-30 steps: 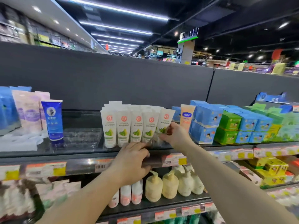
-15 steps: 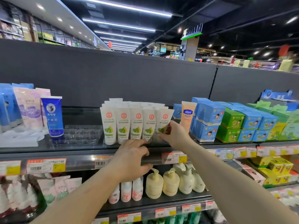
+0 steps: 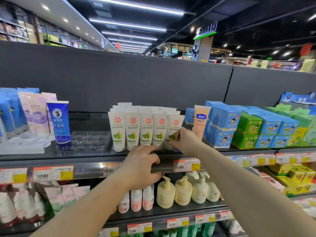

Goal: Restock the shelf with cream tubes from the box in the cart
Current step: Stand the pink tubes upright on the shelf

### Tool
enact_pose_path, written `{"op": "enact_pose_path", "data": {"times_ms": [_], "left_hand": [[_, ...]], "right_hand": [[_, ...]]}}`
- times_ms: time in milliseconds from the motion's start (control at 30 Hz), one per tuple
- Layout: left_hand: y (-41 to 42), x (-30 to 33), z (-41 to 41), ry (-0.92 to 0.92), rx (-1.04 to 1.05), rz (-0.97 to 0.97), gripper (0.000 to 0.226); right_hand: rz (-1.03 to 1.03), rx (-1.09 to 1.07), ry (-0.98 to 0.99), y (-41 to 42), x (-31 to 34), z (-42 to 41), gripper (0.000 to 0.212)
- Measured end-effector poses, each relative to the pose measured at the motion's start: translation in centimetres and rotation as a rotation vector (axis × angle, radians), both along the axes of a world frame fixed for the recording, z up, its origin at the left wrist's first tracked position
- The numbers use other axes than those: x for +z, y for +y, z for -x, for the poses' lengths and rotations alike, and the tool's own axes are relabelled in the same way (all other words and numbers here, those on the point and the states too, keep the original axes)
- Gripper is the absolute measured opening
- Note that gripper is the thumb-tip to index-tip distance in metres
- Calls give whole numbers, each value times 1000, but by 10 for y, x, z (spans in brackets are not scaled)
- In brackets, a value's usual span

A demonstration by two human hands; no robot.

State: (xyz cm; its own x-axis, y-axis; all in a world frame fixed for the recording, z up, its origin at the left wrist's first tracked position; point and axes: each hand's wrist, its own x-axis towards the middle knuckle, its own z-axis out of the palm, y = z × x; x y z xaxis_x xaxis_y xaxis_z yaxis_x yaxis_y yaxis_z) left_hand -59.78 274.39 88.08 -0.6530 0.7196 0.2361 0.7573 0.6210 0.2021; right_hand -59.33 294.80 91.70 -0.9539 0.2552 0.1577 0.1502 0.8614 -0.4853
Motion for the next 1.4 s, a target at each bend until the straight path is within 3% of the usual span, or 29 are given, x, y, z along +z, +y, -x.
{"op": "enact_pose_path", "data": {"times_ms": [367,533,667,767,867,1067,1233,1400], "left_hand": [[0,9,-2,-83,4,26,47],[-17,15,-10,-113,32,-112,49],[-59,11,-21,-77,103,-155,48],[-113,6,-32,-23,173,-155,42],[-194,-9,-38,41,279,-93,47],[-428,-56,-74,-14,512,87,88],[-606,-66,-137,-64,742,166,86],[-734,-77,-183,-61,945,210,79]], "right_hand": [[179,-55,29,0,-5,-6,36],[337,-136,260,-15,-7,-28,41],[325,-211,400,-60,-16,-54,34],[227,-123,362,-123,-22,-62,25],[110,75,257,-209,-37,-60,32],[-146,373,29,-441,-79,-70,43],[-241,590,-24,-627,-106,-88,38],[-253,768,-77,-767,-127,-96,53]]}}
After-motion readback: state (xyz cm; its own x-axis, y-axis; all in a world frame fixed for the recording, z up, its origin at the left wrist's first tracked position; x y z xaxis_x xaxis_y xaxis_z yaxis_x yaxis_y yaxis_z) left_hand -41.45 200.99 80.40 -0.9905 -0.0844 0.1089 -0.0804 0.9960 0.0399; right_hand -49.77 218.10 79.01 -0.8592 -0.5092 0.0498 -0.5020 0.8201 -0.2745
